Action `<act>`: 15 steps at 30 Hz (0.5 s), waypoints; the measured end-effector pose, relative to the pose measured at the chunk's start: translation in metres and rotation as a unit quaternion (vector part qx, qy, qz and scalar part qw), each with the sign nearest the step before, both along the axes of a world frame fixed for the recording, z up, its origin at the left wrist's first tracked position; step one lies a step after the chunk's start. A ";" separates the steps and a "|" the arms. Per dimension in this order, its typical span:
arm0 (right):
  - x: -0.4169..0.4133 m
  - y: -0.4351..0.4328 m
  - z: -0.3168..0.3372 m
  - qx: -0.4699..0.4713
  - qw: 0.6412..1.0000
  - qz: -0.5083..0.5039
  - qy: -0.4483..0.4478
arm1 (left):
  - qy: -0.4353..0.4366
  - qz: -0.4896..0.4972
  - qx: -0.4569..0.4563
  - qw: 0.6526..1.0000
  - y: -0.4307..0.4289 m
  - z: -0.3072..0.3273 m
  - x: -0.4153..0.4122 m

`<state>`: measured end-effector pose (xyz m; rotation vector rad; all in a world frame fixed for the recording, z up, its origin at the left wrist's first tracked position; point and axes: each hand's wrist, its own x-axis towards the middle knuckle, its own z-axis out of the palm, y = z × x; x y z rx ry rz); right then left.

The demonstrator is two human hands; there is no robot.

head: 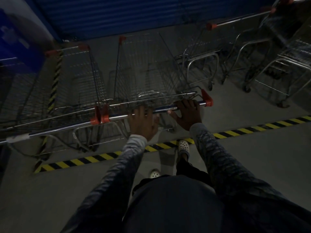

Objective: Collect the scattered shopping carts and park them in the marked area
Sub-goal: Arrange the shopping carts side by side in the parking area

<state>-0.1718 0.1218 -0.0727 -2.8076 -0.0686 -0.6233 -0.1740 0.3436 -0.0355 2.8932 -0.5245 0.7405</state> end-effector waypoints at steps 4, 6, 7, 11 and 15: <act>0.000 -0.002 -0.001 -0.007 1.000 0.004 -0.004 | 0.011 -0.027 -0.031 0.999 -0.019 -0.002 -0.001; 0.000 -0.001 0.001 -0.002 1.000 0.004 -0.002 | 0.015 0.000 -0.037 0.999 -0.009 0.000 0.008; -0.001 0.000 0.001 0.000 1.000 0.002 -0.002 | 0.009 0.017 -0.041 0.999 -0.001 0.002 0.014; -0.002 0.000 0.000 0.004 1.000 -0.012 -0.015 | -0.013 0.084 -0.057 0.995 0.041 0.015 0.039; -0.001 0.000 0.002 0.042 0.999 0.007 -0.027 | 0.013 0.141 -0.068 0.988 0.063 0.021 0.050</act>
